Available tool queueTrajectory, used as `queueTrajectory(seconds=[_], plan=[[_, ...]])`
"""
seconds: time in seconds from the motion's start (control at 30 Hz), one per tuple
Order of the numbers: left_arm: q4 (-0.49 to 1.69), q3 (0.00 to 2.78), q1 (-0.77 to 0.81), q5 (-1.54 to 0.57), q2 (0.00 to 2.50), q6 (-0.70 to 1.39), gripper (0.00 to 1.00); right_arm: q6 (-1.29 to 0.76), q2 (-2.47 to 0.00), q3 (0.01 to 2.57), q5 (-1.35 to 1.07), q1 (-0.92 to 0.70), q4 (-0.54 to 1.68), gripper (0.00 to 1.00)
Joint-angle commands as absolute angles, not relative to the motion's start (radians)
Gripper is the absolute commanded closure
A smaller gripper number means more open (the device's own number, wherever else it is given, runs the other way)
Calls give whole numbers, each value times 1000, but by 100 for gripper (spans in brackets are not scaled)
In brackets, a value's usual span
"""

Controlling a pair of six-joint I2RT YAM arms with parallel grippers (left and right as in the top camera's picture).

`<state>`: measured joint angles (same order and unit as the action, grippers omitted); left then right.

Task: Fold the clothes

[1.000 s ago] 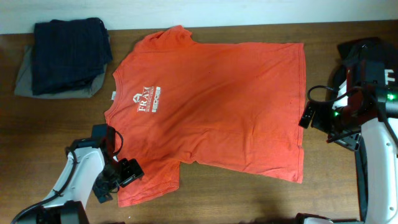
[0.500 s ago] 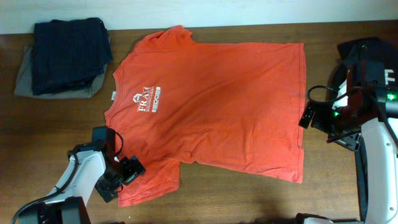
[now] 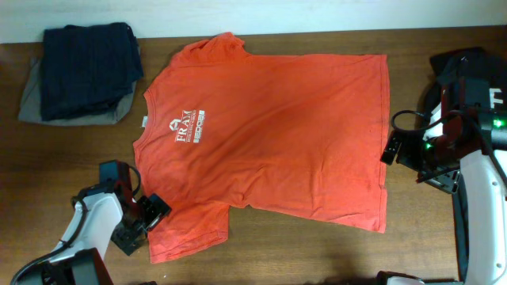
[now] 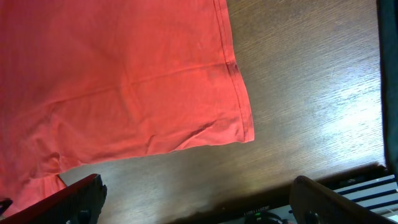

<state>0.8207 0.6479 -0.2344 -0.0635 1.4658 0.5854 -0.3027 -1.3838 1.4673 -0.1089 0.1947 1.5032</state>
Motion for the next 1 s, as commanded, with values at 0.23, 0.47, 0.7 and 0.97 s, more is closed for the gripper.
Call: queueTrajectory(seconds=[0.23, 0.47, 0.7, 0.97], plan=[[736, 570, -245, -116, 1549, 568, 82, -410, -1363, 1463, -89, 190, 1517, 1], [725, 570, -245, -109, 1549, 567, 99, -527, -1363, 1371, -54, 191, 1478, 1], [717, 570, -245, -109, 1549, 553, 99, -661, -1363, 1124, -78, 190, 1401, 1], [712, 570, -245, -100, 1549, 553, 99, -879, -1349, 875, -175, 190, 1251, 2]])
